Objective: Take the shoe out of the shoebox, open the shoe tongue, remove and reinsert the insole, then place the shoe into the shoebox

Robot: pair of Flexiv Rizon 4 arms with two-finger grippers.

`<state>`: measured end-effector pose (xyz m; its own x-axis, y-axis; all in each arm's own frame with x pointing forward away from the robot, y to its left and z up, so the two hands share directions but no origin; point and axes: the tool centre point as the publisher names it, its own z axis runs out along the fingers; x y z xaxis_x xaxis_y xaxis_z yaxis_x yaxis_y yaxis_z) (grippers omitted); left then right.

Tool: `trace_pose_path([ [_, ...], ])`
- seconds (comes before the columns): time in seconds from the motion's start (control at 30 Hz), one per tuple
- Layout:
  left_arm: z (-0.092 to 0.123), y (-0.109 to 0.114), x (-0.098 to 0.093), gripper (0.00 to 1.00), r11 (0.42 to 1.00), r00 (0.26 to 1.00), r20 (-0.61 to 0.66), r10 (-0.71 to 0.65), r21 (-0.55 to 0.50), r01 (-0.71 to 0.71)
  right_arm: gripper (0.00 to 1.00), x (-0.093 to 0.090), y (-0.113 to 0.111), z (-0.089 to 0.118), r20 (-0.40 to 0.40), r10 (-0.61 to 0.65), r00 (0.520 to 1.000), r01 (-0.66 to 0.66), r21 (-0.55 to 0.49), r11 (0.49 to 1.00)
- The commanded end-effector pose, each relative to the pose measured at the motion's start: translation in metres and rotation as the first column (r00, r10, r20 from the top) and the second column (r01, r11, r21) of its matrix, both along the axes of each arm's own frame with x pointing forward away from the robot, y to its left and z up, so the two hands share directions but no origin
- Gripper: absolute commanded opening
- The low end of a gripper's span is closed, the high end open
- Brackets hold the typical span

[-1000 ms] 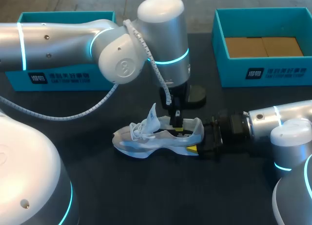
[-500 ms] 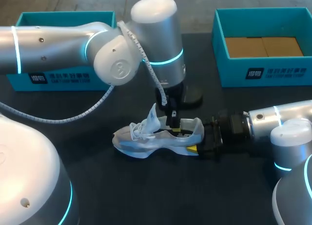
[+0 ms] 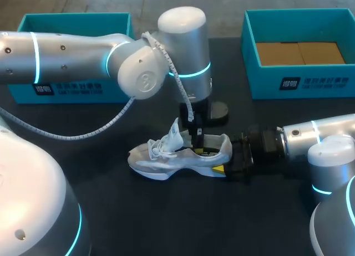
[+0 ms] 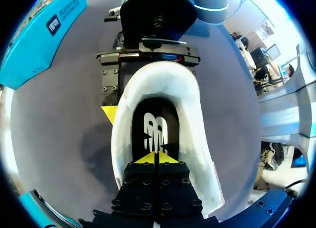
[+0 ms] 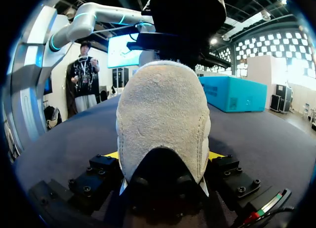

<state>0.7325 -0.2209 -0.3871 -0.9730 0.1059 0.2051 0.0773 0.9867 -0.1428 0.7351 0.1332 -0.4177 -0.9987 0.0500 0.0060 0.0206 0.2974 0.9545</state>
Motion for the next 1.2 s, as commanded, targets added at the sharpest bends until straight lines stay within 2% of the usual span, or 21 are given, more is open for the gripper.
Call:
trace_pose_path([
  [0.03, -0.004, 0.007, -0.003, 0.00, 1.000, 1.000, -0.004, -0.012, -0.006, 0.012, 0.00, 0.001, 0.002, -0.002, -0.001, 0.000, 1.000, 0.000, -0.004, 1.000],
  [0.3, -0.016, 0.027, -0.019, 0.00, 0.998, 0.999, 0.002, -0.049, 0.032, 0.048, 0.00, 0.001, 0.002, -0.002, -0.001, 0.000, 1.000, 0.000, -0.004, 1.000],
  [0.53, -0.021, 0.040, -0.023, 0.00, 0.998, 0.998, -0.013, -0.057, 0.036, 0.057, 0.00, 0.001, 0.002, -0.002, -0.001, 0.000, 1.000, 0.000, -0.004, 1.000],
  [0.77, -0.025, 0.041, -0.026, 0.00, 0.997, 0.997, -0.007, -0.072, 0.005, 0.072, 0.00, 0.001, 0.002, -0.002, -0.001, 0.000, 1.000, 0.000, -0.004, 1.000],
  [1.13, -0.025, 0.027, -0.026, 0.00, 0.998, 0.998, 0.005, -0.066, -0.003, 0.066, 0.00, 0.001, 0.002, -0.002, -0.001, 0.000, 1.000, 0.000, -0.004, 1.000],
  [1.2, -0.024, 0.027, -0.026, 0.13, 0.998, 0.998, 0.009, -0.066, -0.007, 0.066, 0.00, 0.001, 0.002, -0.002, -0.001, 0.000, 1.000, 0.000, -0.004, 1.000],
])
